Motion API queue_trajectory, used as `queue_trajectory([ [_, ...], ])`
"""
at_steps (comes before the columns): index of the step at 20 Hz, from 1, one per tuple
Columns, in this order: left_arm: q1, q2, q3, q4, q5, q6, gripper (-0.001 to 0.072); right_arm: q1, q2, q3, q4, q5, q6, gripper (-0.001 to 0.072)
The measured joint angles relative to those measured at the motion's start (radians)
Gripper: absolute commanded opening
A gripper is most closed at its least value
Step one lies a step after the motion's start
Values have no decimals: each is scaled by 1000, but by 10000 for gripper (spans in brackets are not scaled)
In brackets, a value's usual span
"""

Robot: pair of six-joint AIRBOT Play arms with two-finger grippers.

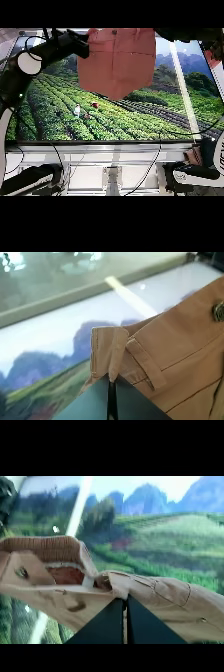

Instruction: Fold the clothes and pants, and hang the long-sleeved shirts on hangers.

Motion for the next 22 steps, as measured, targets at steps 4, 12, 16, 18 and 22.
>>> queue_trajectory([
  [4, -2, 56, 0, 197, -128, -114, 12, 68, 48, -15, -22, 126, -20, 4],
  [12, -2, 113, 1, 338, -306, -254, 13, 264, 21, -21, -40, 206, 8, 5],
  [16, -2, 17, 1, 332, -283, -266, 13, 259, -101, -21, -47, 158, 26, 5],
  [18, -2, -59, 0, 336, -222, -269, 14, 225, -178, -22, -53, 136, 32, 6],
  [22, -2, -240, 0, 344, -14, -272, 17, 126, -320, -22, -66, 76, 72, 8],
])
